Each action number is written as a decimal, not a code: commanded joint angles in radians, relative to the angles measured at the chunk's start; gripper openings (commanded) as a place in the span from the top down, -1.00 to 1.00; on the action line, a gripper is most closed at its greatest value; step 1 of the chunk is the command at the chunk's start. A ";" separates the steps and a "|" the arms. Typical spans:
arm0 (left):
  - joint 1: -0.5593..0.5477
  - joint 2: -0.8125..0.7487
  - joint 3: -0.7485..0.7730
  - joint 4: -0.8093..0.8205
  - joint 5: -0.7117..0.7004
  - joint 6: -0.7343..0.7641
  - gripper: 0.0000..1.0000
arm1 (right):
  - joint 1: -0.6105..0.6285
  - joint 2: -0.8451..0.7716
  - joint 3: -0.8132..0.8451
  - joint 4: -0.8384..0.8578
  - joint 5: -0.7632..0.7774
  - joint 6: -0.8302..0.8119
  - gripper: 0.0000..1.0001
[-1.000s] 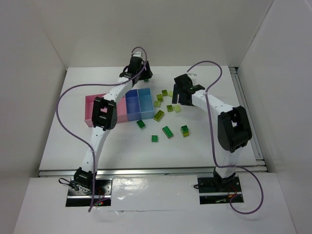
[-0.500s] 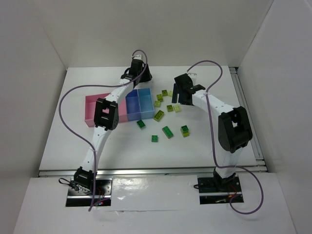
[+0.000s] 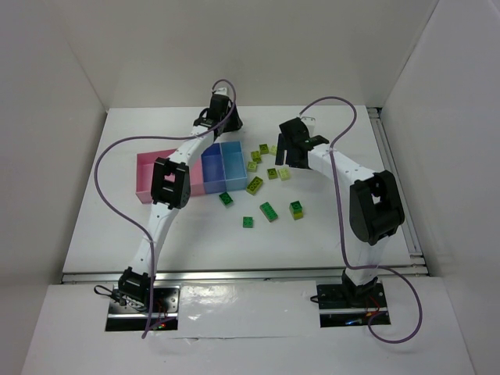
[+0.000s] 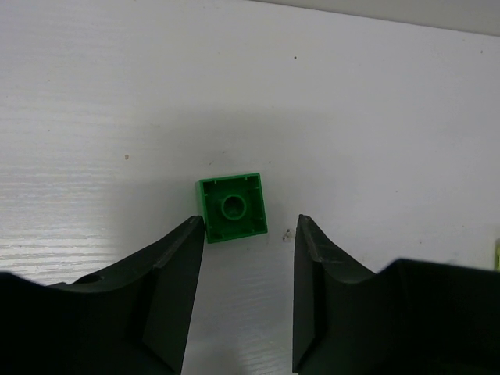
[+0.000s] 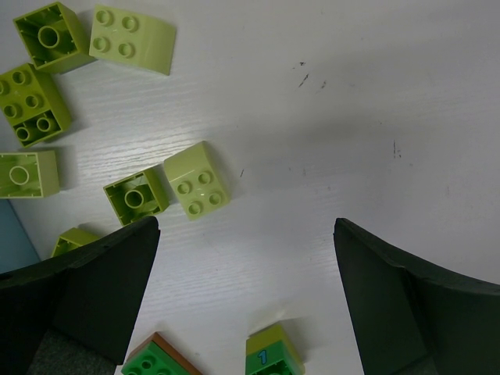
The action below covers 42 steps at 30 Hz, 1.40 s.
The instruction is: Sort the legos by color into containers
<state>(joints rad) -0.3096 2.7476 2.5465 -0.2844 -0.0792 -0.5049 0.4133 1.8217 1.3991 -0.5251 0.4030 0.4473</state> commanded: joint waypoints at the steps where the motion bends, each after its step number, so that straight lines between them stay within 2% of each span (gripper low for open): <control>1: 0.010 0.029 0.044 -0.022 0.033 -0.032 -0.07 | -0.005 -0.004 0.035 0.022 0.014 -0.004 -1.00; 3: 0.021 0.029 0.035 -0.022 0.042 -0.043 -0.07 | -0.005 0.005 0.035 0.022 0.014 -0.004 -1.00; 6: 0.021 0.029 0.035 -0.022 0.042 -0.043 0.11 | -0.005 0.005 0.044 0.022 0.023 -0.004 -1.00; 11: 0.021 0.006 0.006 -0.013 0.042 -0.043 0.24 | -0.005 0.014 0.044 0.022 0.023 -0.004 -1.00; 14: 0.021 -0.055 -0.087 0.045 0.073 -0.024 0.28 | -0.005 0.024 0.066 0.036 -0.010 -0.030 -1.00; 16: 0.021 -0.124 -0.184 0.089 0.101 -0.024 0.21 | -0.005 0.039 0.089 0.051 -0.033 -0.039 -1.00; 20: 0.021 -0.192 -0.248 0.126 0.172 -0.015 -0.10 | -0.005 0.089 0.190 0.106 -0.093 -0.062 -1.00; 21: 0.021 -0.224 -0.249 0.126 0.182 -0.015 -0.24 | -0.005 0.102 0.210 0.126 -0.117 -0.073 -1.00; 25: 0.030 -0.330 -0.319 0.136 0.220 -0.006 -0.41 | 0.004 0.221 0.343 0.148 -0.150 -0.096 -0.97; 29: 0.070 -0.452 -0.440 0.145 0.251 -0.006 -0.41 | 0.004 0.372 0.614 0.080 -0.162 -0.119 -0.97; 34: 0.159 -0.583 -0.561 0.107 0.167 -0.058 -0.44 | -0.016 0.565 0.874 0.071 -0.245 -0.139 -0.97; 36: 0.190 -0.615 -0.586 0.085 0.167 -0.073 -0.44 | -0.016 0.639 0.946 0.111 -0.276 -0.139 -0.97; 42: 0.276 -0.640 -0.620 0.065 0.246 -0.112 -0.49 | -0.036 0.764 0.969 0.431 -0.449 -0.093 -0.92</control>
<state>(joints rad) -0.0437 2.1315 1.9446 -0.1967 0.1207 -0.5838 0.3912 2.5328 2.3093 -0.2981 0.0597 0.3302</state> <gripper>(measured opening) 0.742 0.965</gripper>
